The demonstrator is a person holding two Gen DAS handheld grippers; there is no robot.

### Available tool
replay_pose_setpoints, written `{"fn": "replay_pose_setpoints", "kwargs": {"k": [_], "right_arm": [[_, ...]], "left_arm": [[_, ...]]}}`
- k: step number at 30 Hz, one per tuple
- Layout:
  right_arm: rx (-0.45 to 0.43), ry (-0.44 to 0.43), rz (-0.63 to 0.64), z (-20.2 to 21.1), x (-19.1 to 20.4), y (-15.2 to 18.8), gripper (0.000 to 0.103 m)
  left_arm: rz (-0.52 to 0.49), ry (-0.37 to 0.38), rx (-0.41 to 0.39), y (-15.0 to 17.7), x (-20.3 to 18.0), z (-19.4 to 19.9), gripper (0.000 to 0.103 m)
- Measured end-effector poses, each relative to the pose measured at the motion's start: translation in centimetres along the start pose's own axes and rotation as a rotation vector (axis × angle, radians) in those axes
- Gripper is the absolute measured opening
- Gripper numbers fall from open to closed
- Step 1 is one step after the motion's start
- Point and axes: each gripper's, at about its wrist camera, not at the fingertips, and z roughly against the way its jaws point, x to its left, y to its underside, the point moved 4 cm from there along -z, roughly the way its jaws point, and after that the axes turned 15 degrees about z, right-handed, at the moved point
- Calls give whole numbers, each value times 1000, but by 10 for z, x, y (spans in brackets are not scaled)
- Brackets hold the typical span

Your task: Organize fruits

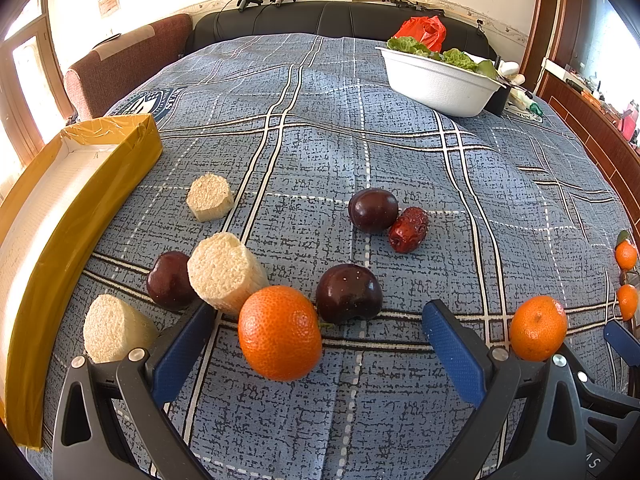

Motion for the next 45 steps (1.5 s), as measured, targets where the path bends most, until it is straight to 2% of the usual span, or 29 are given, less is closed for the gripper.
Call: {"fn": "replay_pose_setpoints", "kwargs": {"k": [27,34,39,45], "right_arm": [[2,5,-5,0,1,0,103],[29,-11,-9,1,0,-1,103],[62,-17,-10,5,2,7,103],[78,-23,-2,8,5,12,103]], "left_arm": [[5,-4,0,0,-1,0,103],[-61,20,81,1,-1,2,103],[-96,38,102,4,-2,2,103],[-118,94,148,10,3,11,103]]}}
